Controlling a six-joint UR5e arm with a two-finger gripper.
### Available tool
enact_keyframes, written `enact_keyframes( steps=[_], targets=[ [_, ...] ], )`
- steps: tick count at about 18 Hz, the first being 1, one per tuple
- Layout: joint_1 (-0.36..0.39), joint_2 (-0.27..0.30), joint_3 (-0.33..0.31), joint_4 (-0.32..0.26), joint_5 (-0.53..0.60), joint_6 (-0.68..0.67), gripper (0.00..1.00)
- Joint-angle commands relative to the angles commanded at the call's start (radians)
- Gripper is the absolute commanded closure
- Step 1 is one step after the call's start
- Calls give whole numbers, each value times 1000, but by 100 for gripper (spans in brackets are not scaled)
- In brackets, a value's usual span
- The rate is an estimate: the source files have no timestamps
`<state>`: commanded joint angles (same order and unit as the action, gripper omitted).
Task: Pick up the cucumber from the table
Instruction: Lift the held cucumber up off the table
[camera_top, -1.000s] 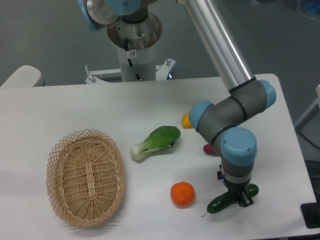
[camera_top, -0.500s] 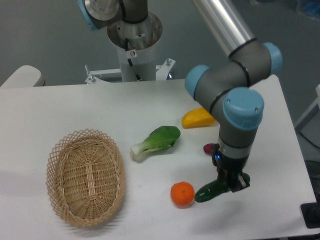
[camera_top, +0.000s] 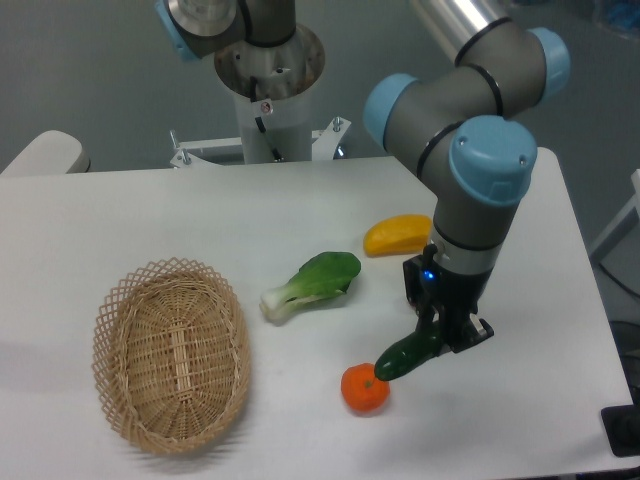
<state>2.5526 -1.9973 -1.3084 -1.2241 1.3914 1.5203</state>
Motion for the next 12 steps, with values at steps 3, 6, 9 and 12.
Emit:
enact_keyframes(
  steps=[3,6,9,12],
  targets=[
    [-5,23,-20,-2,-12,-22,82],
    [-15,28,-26,-5,-11,-23,82],
    [-20,28,-26,-5,-11,-23,82],
    [-22,28,-22,-3,-11,-23,82]
  ],
)
